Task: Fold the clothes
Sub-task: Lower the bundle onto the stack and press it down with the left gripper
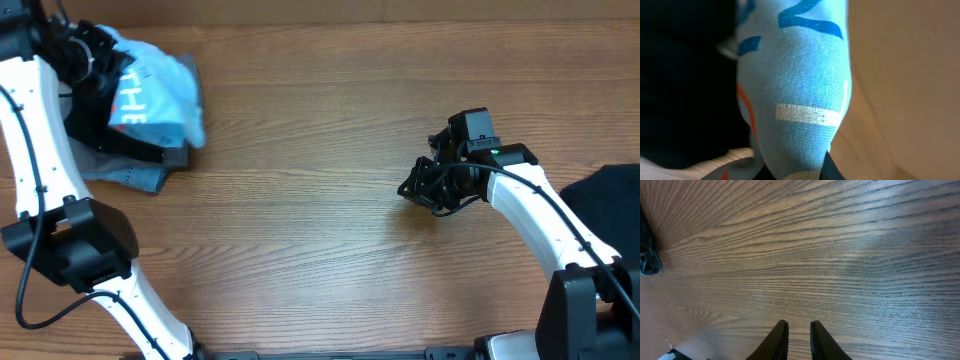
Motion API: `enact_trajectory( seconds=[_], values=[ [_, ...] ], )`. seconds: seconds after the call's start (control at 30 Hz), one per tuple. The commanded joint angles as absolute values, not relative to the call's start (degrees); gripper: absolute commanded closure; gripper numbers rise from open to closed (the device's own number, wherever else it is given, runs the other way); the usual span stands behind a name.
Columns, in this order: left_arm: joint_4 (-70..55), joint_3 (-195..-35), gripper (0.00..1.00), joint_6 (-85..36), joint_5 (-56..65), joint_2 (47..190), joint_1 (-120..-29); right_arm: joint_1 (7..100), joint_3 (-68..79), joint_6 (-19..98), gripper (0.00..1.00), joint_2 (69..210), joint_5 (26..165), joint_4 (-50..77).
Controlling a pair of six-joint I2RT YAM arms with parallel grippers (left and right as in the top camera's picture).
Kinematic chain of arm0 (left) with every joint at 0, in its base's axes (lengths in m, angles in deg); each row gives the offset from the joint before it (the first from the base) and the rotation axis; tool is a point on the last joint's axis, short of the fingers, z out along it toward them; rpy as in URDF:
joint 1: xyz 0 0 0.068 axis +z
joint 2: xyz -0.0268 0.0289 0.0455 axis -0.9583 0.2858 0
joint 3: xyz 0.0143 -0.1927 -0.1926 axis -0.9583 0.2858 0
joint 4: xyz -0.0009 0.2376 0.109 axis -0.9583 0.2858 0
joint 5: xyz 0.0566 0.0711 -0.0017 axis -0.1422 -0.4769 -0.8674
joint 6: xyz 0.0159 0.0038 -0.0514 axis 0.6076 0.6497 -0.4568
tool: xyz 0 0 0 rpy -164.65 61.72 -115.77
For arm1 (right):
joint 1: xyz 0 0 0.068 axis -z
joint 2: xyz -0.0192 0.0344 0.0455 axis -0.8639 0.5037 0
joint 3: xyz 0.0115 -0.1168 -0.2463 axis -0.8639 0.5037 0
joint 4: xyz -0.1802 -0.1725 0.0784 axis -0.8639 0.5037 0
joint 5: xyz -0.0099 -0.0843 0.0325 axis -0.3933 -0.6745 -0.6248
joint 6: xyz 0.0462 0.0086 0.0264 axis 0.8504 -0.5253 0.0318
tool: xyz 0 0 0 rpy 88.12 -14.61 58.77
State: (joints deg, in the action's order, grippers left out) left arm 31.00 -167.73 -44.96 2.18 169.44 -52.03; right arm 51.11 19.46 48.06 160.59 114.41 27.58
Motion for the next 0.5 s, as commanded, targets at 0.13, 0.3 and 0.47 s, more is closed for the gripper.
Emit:
enact_trajectory(
  seconds=[0.13,0.3,0.47],
  values=[
    [21.29,-156.93,0.91,-24.31,-7.24,168.58,-43.98,51.15,19.18,48.10,0.81,159.60,114.30,25.78],
    [13.77,-144.65,0.71,-20.75,-8.80,168.61,-42.45,51.15,19.18,48.25,0.81,159.63,114.74,27.07],
    [15.81,-145.70,0.56,-18.78,-10.89,168.02,-38.87,51.15,19.18,48.23,0.81,159.60,114.72,28.30]
  ],
)
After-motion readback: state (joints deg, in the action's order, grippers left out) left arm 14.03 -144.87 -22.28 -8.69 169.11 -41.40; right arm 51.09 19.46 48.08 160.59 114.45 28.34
